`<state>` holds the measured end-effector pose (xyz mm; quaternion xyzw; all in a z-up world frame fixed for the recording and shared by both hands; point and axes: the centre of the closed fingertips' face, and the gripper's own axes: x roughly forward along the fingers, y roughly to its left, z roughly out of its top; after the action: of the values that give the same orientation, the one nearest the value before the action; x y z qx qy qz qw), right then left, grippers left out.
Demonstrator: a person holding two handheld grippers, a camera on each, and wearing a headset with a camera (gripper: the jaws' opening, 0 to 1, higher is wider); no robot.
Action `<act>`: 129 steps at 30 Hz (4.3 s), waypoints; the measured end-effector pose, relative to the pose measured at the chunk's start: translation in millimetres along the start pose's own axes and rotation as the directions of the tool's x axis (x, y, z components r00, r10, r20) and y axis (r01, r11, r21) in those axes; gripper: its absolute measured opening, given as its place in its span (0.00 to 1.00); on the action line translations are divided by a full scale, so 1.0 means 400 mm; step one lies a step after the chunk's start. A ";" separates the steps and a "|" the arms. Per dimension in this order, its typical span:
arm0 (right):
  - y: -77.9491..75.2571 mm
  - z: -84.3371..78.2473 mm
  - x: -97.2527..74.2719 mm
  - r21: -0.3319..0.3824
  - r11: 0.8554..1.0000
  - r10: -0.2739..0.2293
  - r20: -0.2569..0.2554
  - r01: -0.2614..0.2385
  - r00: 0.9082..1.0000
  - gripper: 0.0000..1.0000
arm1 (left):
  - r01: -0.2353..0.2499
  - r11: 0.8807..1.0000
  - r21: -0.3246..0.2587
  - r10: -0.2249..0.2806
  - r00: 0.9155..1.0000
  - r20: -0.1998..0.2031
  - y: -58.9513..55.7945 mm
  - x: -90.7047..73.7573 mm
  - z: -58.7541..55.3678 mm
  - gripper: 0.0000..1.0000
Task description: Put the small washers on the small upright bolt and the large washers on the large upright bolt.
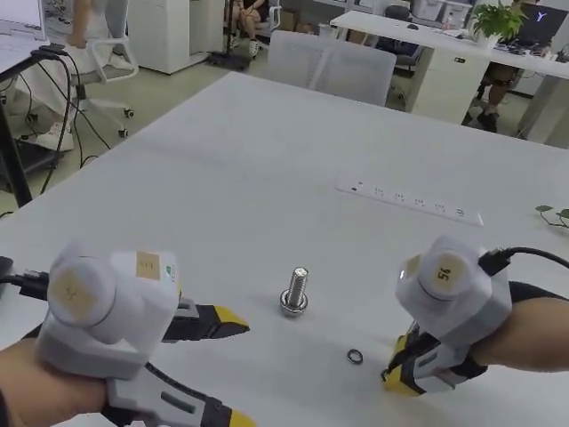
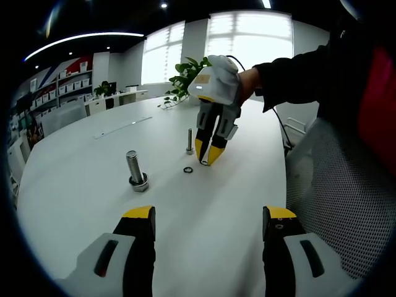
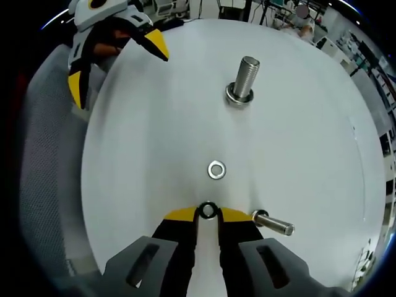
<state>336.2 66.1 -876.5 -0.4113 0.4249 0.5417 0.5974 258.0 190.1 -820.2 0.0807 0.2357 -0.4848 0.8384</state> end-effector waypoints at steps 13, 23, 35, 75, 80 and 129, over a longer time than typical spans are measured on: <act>0.000 -0.001 0.000 0.001 1.000 -0.002 0.004 0.002 1.000 0.14 | -0.003 1.000 0.000 0.003 1.000 -0.001 0.002 0.001 -0.001 0.69; 0.001 -0.002 0.000 0.000 1.000 -0.007 0.004 0.007 1.000 0.14 | -0.003 1.000 0.001 0.003 1.000 -0.004 0.000 0.001 -0.001 0.69; 0.000 -0.003 -0.002 0.005 1.000 -0.010 0.000 0.010 1.000 0.14 | -0.005 1.000 0.003 0.005 1.000 -0.001 0.001 0.000 0.002 0.69; 0.001 -0.079 -0.058 0.061 0.997 -0.037 -0.032 0.039 0.999 0.14 | 0.008 1.000 0.012 -0.008 1.000 0.007 -0.003 0.008 0.012 0.69; -0.004 -0.080 -0.077 0.058 0.997 -0.043 -0.033 0.045 0.999 0.14 | 0.007 1.000 0.012 -0.007 1.000 0.010 -0.001 0.007 0.013 0.69; -0.111 0.031 -0.210 -0.035 0.991 -0.132 0.014 0.132 0.991 0.14 | -0.001 1.000 -0.002 0.001 1.000 0.006 -0.001 0.002 0.001 0.69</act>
<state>377.0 49.8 -791.4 -0.4459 0.3834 0.5109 0.6270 258.2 189.2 -820.3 0.0785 0.2338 -0.4844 0.8394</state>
